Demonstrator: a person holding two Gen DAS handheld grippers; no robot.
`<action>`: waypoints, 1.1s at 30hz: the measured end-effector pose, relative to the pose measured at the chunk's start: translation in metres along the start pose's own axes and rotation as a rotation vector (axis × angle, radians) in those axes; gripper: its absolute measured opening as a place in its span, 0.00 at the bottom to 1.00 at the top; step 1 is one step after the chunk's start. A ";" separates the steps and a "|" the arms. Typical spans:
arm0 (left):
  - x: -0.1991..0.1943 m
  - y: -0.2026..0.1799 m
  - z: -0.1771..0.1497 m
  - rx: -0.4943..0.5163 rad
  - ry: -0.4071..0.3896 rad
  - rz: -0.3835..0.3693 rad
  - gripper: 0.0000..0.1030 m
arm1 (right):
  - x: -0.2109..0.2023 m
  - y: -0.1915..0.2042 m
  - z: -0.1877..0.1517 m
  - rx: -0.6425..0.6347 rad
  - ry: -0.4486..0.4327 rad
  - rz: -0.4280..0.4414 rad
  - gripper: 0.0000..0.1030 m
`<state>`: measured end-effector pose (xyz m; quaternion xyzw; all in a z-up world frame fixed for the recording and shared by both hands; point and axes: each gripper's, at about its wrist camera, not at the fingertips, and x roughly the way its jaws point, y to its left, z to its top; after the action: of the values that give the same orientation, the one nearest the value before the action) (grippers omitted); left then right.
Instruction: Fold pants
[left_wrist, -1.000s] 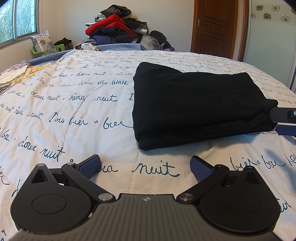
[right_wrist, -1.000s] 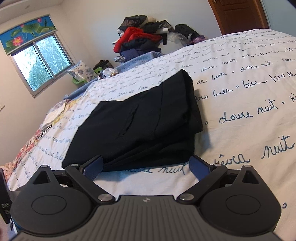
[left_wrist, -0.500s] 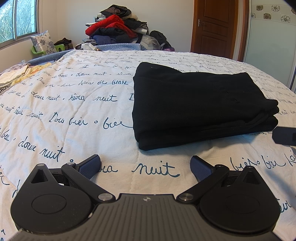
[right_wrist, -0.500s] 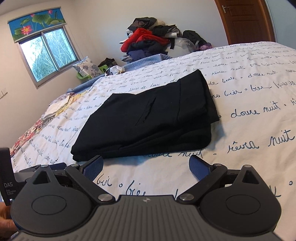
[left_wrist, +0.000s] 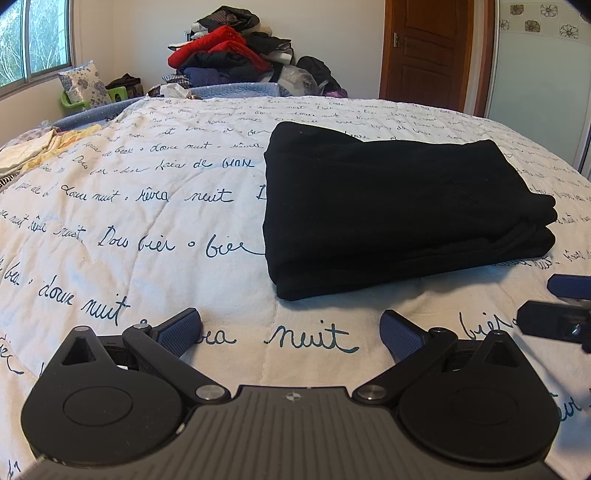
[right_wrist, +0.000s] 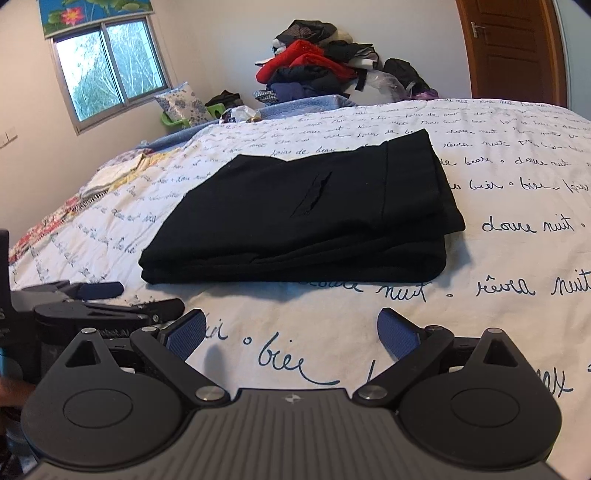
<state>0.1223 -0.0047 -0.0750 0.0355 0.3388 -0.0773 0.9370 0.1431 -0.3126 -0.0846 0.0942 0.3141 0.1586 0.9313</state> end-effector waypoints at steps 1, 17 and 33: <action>0.000 0.001 0.001 0.000 0.006 -0.006 1.00 | 0.001 0.001 -0.001 -0.007 0.005 -0.007 0.97; -0.027 -0.012 0.012 0.023 -0.039 0.076 1.00 | -0.013 0.032 -0.008 -0.111 0.029 -0.131 0.97; -0.029 -0.010 0.007 -0.027 -0.006 0.108 1.00 | -0.015 0.033 -0.011 -0.092 0.029 -0.172 0.97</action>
<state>0.1033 -0.0116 -0.0514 0.0410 0.3346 -0.0223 0.9412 0.1175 -0.2866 -0.0763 0.0220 0.3267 0.0938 0.9402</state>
